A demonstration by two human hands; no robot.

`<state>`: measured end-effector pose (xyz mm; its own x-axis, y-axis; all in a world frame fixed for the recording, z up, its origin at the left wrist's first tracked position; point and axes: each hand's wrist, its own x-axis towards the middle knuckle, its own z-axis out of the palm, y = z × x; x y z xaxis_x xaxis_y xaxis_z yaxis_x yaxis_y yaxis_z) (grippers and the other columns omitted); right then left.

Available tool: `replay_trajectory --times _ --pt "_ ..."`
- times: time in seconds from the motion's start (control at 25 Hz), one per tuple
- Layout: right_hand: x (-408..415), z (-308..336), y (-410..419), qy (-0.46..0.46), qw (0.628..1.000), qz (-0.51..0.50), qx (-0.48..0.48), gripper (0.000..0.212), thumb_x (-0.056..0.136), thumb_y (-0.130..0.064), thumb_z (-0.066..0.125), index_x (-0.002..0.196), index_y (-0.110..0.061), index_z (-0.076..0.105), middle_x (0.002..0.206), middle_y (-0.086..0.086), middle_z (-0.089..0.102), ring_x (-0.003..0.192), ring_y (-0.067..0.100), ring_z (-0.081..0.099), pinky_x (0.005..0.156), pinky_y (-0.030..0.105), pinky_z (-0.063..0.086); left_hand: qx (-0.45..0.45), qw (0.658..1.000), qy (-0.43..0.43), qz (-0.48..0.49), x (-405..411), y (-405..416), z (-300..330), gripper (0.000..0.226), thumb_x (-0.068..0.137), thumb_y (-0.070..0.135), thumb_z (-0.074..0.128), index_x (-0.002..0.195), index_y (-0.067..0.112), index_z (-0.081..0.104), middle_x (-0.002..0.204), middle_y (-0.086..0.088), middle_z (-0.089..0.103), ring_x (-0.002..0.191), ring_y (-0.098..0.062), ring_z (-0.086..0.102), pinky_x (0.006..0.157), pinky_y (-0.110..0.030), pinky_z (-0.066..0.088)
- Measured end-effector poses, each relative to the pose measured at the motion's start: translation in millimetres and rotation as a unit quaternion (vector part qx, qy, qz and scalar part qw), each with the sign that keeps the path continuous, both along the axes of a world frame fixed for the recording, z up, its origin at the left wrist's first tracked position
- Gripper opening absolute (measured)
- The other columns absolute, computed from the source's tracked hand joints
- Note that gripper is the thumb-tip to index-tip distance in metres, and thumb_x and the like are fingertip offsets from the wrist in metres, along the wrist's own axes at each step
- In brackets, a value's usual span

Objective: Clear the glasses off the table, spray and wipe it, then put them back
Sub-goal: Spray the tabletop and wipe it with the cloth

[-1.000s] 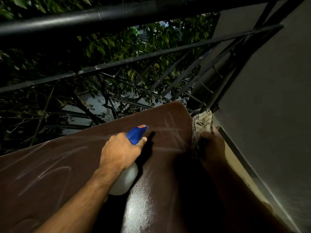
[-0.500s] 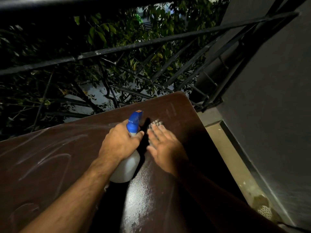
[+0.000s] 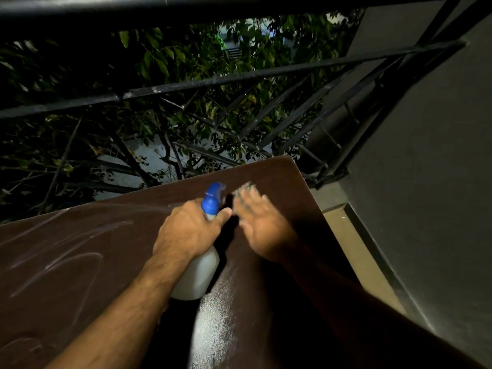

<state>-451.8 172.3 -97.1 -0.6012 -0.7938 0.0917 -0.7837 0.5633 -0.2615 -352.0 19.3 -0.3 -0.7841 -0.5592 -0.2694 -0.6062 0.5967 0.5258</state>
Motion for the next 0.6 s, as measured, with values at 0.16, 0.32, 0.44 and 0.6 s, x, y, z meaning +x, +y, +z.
replay_trajectory --times 0.16,0.32,0.44,0.6 --pt "44 -8 31 -0.031 0.999 -0.032 -0.012 0.053 0.093 -0.028 0.04 0.144 -0.014 0.046 0.153 0.011 0.039 0.143 0.029 0.033 0.115 0.045 0.03 -0.006 1.0 0.007 0.006 3 1 4 0.044 0.082 0.067 0.056 0.066 0.026 0.051 0.074 0.0 0.066 0.08 -0.029 0.064 0.073 -0.036 0.049" --pt "-18 -5 29 -0.019 0.996 -0.087 -0.005 0.053 0.097 -0.023 0.036 0.15 -0.018 0.035 0.157 0.01 0.031 0.145 0.032 0.028 0.116 0.052 0.025 0.033 0.999 -0.007 0.021 16 -9 -3 0.035 0.083 0.057 0.061 0.071 0.025 0.054 0.069 0.003 0.066 0.075 -0.025 0.066 0.073 -0.036 0.052" --pt "-80 11 9 -0.061 0.965 -0.254 0.003 0.057 0.101 -0.02 0.036 0.155 -0.021 0.019 0.163 0.008 0.01 0.149 0.028 0.006 0.12 0.044 0.007 0.043 0.998 0.006 0.037 27 -13 -7 0.032 0.084 0.051 0.065 0.071 0.022 0.059 0.07 0.001 0.066 0.073 -0.025 0.065 0.071 -0.035 0.052" --pt "-27 11 -27 -0.059 0.992 -0.115 -0.001 0.058 0.098 -0.02 0.032 0.155 -0.02 0.022 0.162 0.009 0.015 0.149 0.031 0.008 0.119 0.045 0.006 0.056 0.996 0.016 0.07 34 -17 -8 0.035 0.082 0.052 0.065 0.072 0.02 0.058 0.075 -0.003 0.068 0.075 -0.028 0.065 0.067 -0.033 0.047"
